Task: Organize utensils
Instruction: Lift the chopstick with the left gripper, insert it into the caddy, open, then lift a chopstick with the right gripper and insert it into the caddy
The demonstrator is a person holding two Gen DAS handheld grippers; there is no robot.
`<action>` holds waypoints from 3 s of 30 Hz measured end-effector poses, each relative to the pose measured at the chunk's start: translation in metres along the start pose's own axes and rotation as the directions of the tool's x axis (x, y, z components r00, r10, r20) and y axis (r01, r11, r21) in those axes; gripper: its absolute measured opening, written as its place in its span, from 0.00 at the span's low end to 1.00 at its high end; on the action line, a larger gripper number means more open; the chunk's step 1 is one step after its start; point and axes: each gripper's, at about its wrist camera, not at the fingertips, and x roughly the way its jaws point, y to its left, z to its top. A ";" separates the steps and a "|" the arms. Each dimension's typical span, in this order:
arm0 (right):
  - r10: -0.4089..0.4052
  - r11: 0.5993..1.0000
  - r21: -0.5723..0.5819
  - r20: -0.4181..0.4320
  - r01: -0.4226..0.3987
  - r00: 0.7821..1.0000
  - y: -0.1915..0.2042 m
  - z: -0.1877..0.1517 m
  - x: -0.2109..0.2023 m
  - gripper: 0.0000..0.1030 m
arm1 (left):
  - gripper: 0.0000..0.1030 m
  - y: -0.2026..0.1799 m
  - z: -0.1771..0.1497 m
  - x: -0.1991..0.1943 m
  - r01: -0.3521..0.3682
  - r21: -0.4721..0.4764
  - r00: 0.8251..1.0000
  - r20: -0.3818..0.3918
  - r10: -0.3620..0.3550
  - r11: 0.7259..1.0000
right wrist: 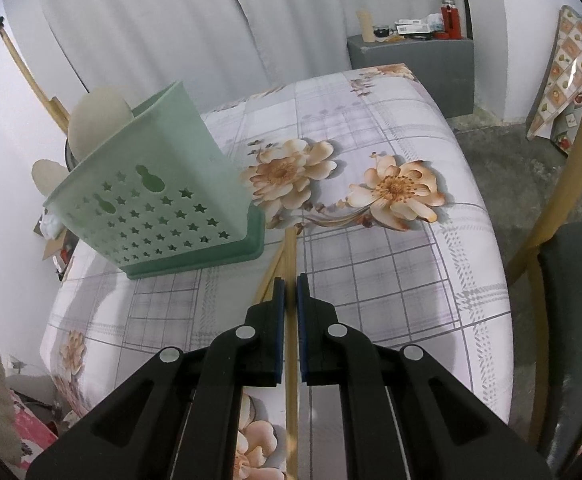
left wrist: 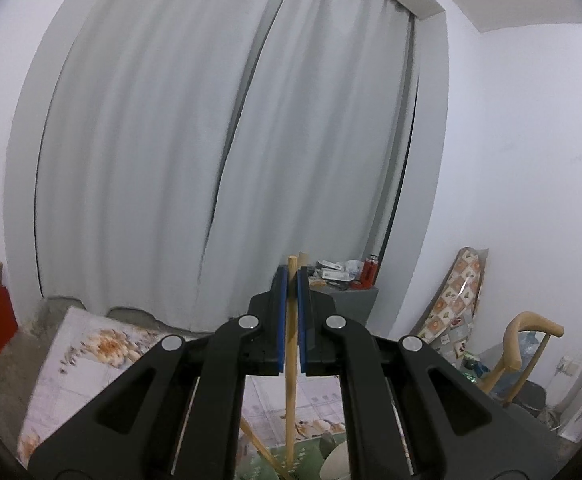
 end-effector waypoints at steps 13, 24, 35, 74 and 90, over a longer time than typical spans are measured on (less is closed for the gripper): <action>0.017 1.000 0.006 0.003 -0.017 1.000 -0.002 -0.001 0.001 0.06 | 0.07 0.020 -0.077 0.020 0.012 -0.048 0.990 -0.142 -0.018 0.999; 0.069 0.997 -0.028 0.063 -0.067 0.996 0.006 0.005 -0.023 0.06 | 0.49 0.022 -0.098 -0.023 -0.018 -0.038 0.990 -0.142 0.012 0.999; 0.155 0.987 -0.061 0.130 -0.148 0.979 0.017 0.021 -0.056 0.06 | 0.63 0.031 -0.156 -0.056 -0.067 -0.032 0.963 -0.264 0.056 0.997; 0.279 0.854 -0.514 0.317 -0.083 0.906 0.176 0.133 -0.058 0.06 | 0.64 0.072 -0.236 -0.065 -0.203 -0.151 0.872 -0.477 0.109 0.967; 0.264 0.957 -0.228 0.421 -0.180 0.868 0.067 0.119 -0.113 0.37 | 0.67 0.066 -0.240 -0.059 -0.213 -0.126 0.854 -0.506 0.122 0.969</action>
